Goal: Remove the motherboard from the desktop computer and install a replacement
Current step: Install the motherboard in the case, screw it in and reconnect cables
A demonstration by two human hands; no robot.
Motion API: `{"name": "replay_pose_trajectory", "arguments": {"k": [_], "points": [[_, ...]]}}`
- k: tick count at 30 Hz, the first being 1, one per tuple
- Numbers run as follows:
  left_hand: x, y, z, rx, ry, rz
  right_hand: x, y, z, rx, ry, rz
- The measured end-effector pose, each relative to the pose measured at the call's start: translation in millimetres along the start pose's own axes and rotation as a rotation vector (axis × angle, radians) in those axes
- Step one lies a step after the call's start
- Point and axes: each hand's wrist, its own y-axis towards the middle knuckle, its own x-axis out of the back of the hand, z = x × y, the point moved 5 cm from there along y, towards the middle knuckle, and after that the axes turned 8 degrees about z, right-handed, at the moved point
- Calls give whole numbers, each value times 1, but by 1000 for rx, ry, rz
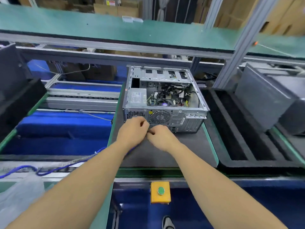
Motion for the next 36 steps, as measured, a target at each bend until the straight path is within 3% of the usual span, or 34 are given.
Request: {"name": "replay_pose_trajectory", "arguments": {"k": [3,6,10,13,16,18,21,26,36], "points": [[2,22,-22,-61,129,-73,62,-1,-24,-11,21,-310],[6,52,-40,-167,240,-146,113,10,-48,1,39,-513],[7,98,-45,-130,352,-178,169,42,-93,-155,-264,-643],[9,137,-43,-40,421,-195,189,74,-134,-381,-363,-504],[5,171,-37,32,507,-160,199,110,-164,-426,-264,-335],[-11,185,-30,63,558,-48,199,132,-176,-418,-164,-274],[-33,195,-19,71,615,71,200,151,-182,-408,-154,-310],[-24,200,-14,194,625,-63,198,153,-181,-417,-274,-301],[-35,197,-28,176,749,44,201,132,-190,-429,-260,-322]]}}
